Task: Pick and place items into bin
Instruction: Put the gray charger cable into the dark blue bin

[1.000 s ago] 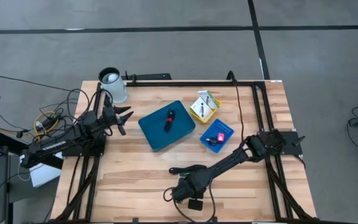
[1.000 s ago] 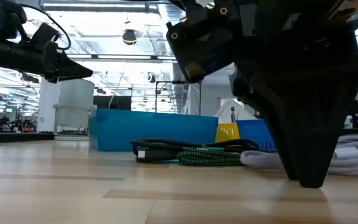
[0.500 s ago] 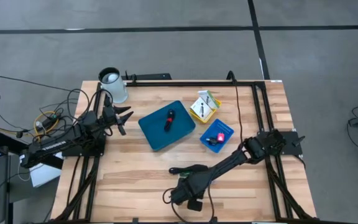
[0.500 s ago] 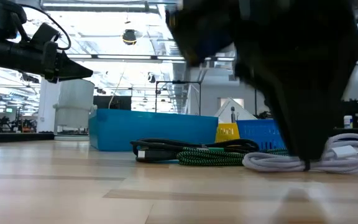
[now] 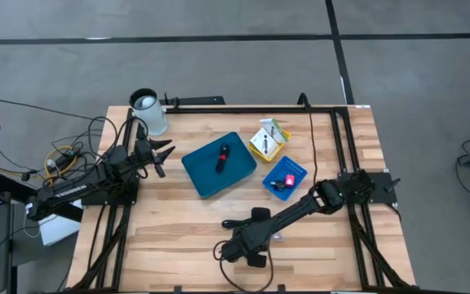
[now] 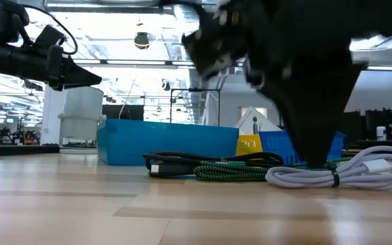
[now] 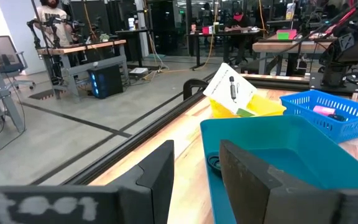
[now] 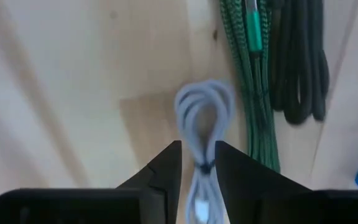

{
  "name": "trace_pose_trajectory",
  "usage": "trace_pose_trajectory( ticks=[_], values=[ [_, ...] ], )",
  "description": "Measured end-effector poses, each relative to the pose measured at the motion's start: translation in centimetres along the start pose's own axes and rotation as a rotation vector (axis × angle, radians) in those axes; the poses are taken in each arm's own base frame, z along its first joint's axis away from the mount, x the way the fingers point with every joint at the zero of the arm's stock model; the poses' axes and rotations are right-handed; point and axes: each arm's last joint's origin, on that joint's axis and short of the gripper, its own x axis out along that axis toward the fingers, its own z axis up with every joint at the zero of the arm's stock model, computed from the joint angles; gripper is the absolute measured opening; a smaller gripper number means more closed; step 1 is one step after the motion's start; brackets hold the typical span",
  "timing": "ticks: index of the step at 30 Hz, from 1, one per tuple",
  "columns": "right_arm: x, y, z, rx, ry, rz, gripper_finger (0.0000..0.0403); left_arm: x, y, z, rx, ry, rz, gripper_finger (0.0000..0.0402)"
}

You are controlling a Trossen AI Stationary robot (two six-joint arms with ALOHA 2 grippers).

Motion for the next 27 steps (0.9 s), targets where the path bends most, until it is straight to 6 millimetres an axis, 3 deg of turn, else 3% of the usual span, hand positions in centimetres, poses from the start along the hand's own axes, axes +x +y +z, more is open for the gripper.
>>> trace_pose_trajectory(
  ticks=[7, 14, 18, 23, 27],
  values=[
    [3.1, -0.3, 1.6, -0.029, 0.061, -0.005, 0.0090, 0.0, 0.0, 0.0, 0.000, 0.000, 0.000, 0.0119],
    [3.8, 0.1, 1.8, -0.022, 0.091, 0.048, 0.0068, 0.0, 0.0, 0.0, 0.000, 0.000, 0.000, 0.0119],
    [2.9, 0.4, 1.5, 0.035, 0.079, 0.094, 0.0013, 0.0, 0.0, 0.0, 0.000, 0.000, 0.000, 0.0119],
    [1.1, 0.8, 1.1, 0.121, 0.016, 0.150, 0.0009, 0.0, 0.0, 0.0, 0.000, 0.000, 0.000, 0.0119],
    [-2.6, 0.1, 0.1, 0.127, -0.104, 0.150, 0.0007, 0.0, 0.0, 0.0, 0.000, 0.000, 0.000, 0.0119]
  ],
)
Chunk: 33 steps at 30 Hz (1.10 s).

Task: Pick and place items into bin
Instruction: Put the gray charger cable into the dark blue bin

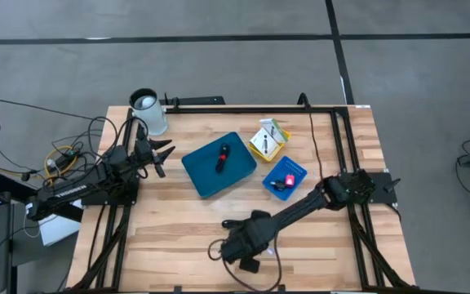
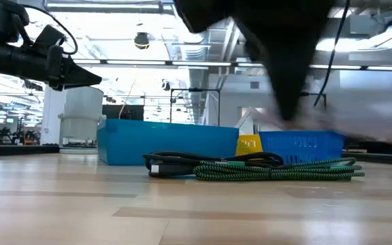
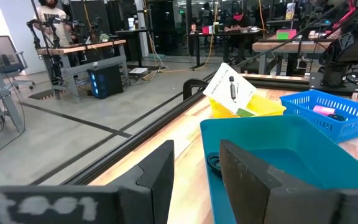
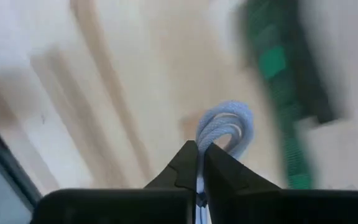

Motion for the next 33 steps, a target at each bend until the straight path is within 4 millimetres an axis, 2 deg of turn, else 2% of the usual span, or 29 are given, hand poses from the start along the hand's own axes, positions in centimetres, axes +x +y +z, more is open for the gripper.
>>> trace_pose_trajectory(
  ticks=[3, 8, 12, 19, 24, 28, 33],
  values=[
    [-2.6, -1.1, 0.3, 0.010, -0.144, -0.077, 0.0004, 0.0, 0.0, 0.0, 0.000, 0.000, 0.000, 0.0119],
    [-7.2, -3.6, 1.9, 0.059, -0.561, -0.326, 0.0003, 0.0, 0.0, 0.0, 0.000, 0.000, 0.000, 0.0119],
    [-9.1, -6.5, 4.2, 0.112, -0.758, -0.508, 0.0004, 0.0, 0.0, 0.0, 0.000, 0.000, 0.000, 0.0119],
    [-10.2, -13.0, 8.7, 0.236, -0.834, -0.583, 0.0003, 0.0, 0.0, 0.0, 0.000, 0.000, 0.000, 0.0119],
    [-10.3, -17.3, 10.4, 0.343, -0.803, -0.515, 0.0023, 0.0, 0.0, 0.0, 0.000, 0.000, 0.001, 0.0119],
    [-10.1, -19.2, 11.0, 0.359, -0.757, -0.421, 0.0054, 0.0, 0.0, 0.0, 0.000, 0.000, 0.001, 0.0119],
    [-10.0, -20.3, 11.2, 0.364, -0.721, -0.367, 0.0094, 0.0, 0.0, 0.0, 0.000, 0.000, 0.001, 0.0119]
  ],
)
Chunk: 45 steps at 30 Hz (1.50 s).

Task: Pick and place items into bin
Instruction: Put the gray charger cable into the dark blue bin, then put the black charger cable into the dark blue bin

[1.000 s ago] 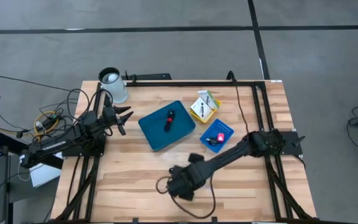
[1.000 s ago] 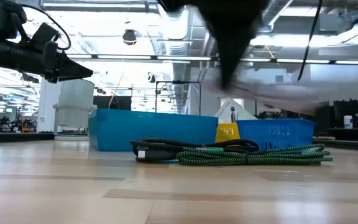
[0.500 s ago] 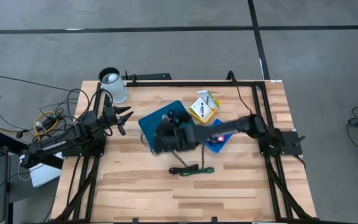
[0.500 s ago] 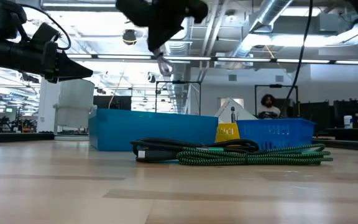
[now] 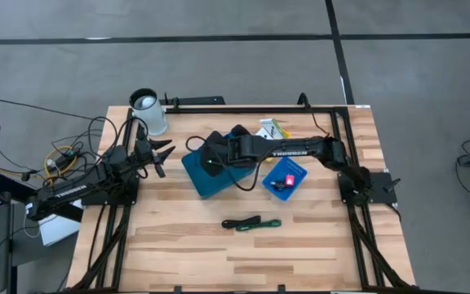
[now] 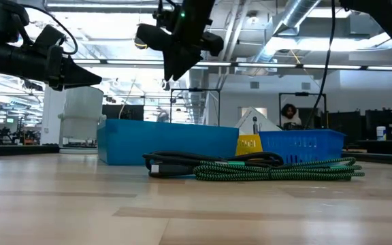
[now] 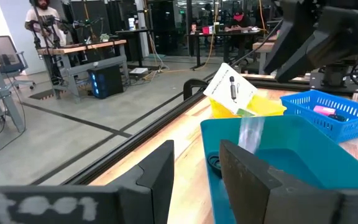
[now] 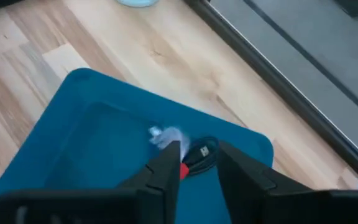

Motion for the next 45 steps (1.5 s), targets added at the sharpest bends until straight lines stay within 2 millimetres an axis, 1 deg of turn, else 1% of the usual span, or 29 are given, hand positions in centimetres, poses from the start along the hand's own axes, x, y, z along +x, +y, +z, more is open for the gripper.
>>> trace_pose_trajectory(
  ticks=[5, 9, 11, 14, 15, 16, 18, 21, 23, 25, 28, 31, 35, 38, 40, 43, 45],
  values=[
    [-0.1, -0.1, -0.5, -0.049, 0.048, -0.006, 0.0128, 0.0, 0.0, 0.0, 0.000, 0.000, 0.000, 0.0119],
    [-1.3, -0.2, -1.7, -0.130, 0.179, 0.043, 0.0145, 0.0, 0.0, 0.0, 0.000, 0.000, 0.001, 0.0119],
    [-2.0, -0.3, -2.8, -0.181, 0.291, 0.044, 0.0147, 0.0, 0.0, 0.0, 0.000, 0.000, 0.001, 0.0119],
    [-4.1, -0.7, -4.4, -0.234, 0.474, -0.005, 0.0141, 0.0, 0.0, 0.0, 0.000, 0.000, 0.001, 0.0119],
    [-4.8, -0.5, -4.8, -0.240, 0.502, -0.004, 0.0138, 0.0, 0.0, 0.0, 0.000, 0.000, 0.001, 0.0119],
    [-5.2, 0.0, -5.1, -0.239, 0.507, 0.031, 0.0134, 0.0, 0.0, 0.0, 0.000, 0.000, 0.002, 0.0119],
    [-6.4, 1.0, -5.7, -0.278, 0.552, 0.159, 0.0128, 0.0, 0.0, 0.0, 0.000, 0.000, 0.002, 0.0119],
    [-9.3, 1.8, -6.0, -0.300, 0.571, 0.296, 0.0120, 0.0, 0.0, 0.0, 0.000, 0.000, 0.003, 0.0119],
    [-10.6, 2.0, -6.4, -0.336, 0.573, 0.334, 0.0117, 0.0, 0.0, 0.0, 0.000, -0.001, 0.003, 0.0119],
    [-11.5, 2.6, -6.7, -0.360, 0.547, 0.366, 0.0116, 0.0, 0.0, 0.0, 0.000, 0.004, 0.003, 0.0119],
    [-13.2, 3.2, -7.7, -0.414, 0.509, 0.341, 0.0118, 0.0, 0.0, 0.0, -0.001, -0.005, 0.003, 0.0119],
    [-15.2, 3.8, -8.7, -0.509, 0.456, 0.352, 0.0122, 0.0, 0.0, 0.1, -0.011, -0.020, -0.004, 0.0119],
    [-17.0, 4.7, -10.1, -0.585, 0.377, 0.306, 0.0123, 0.0, -0.1, 1.0, -0.047, -0.111, -0.052, 0.0119],
    [-18.9, 5.5, -11.3, -0.573, 0.280, 0.244, 0.0122, -0.2, -0.1, 2.1, -0.045, -0.228, -0.080, 0.0119],
    [-20.1, 6.2, -12.4, -0.562, 0.209, 0.199, 0.0122, -0.4, -0.2, 2.8, -0.088, -0.298, -0.125, 0.0119],
    [-21.9, 7.0, -13.9, -0.485, 0.068, 0.116, 0.0123, -0.7, -0.3, 3.6, -0.165, -0.381, -0.227, 0.0119],
    [-23.2, 7.4, -14.8, -0.413, -0.051, 0.067, 0.0122, -0.9, -0.5, 3.9, -0.219, -0.403, -0.322, 0.0119]
  ],
)
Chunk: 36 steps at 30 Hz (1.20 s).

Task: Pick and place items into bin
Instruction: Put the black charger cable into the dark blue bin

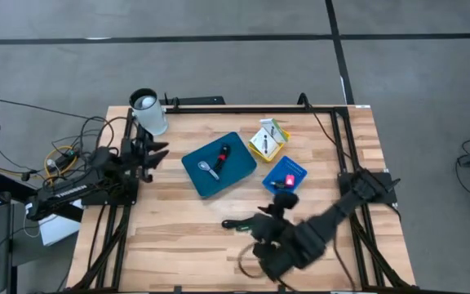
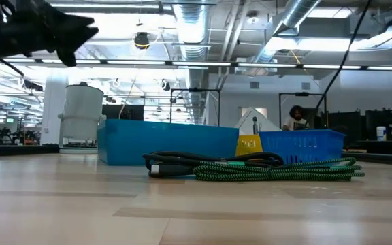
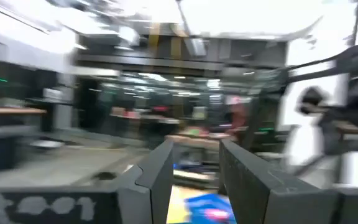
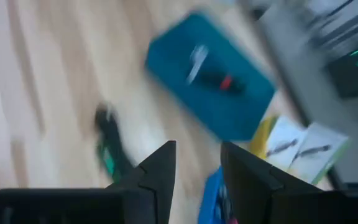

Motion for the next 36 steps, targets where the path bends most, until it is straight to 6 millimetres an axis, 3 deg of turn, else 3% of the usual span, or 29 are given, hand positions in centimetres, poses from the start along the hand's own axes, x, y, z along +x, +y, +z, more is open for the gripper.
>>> trace_pose_trajectory(
  ticks=[5, 8, 13, 19, 25, 30, 36],
  values=[
    [-2.9, 1.6, -1.5, 0.132, -0.338, -0.174, 0.0122, 0.2, -0.7, -0.1, -0.118, 0.048, -0.179, 0.0119],
    [-3.2, 1.9, -2.1, 0.133, -0.496, -0.279, 0.0124, 0.4, -1.1, -0.5, -0.152, 0.081, -0.231, 0.0119],
    [-3.4, -1.7, -1.8, 0.139, -0.505, -0.332, 0.0124, 1.1, -2.3, -1.0, -0.177, 0.098, -0.297, 0.0119],
    [-1.6, -6.4, -3.1, 0.139, -0.447, -0.410, 0.0124, 2.0, -4.1, -1.8, -0.163, 0.120, -0.297, 0.0119],
    [0.4, -9.7, -7.8, 0.202, -0.426, -0.436, 0.0124, 4.3, -6.6, -2.3, -0.128, 0.261, -0.301, 0.0119],
    [2.3, -9.8, -11.6, 0.343, -0.460, -0.368, 0.0124, 7.4, -9.1, -2.6, -0.073, 0.419, -0.363, 0.0119],
    [3.7, -8.3, -13.4, 0.403, -0.513, -0.297, 0.0124, 11.7, -11.6, -4.0, -0.038, 0.691, -0.380, 0.0119]
  ],
)
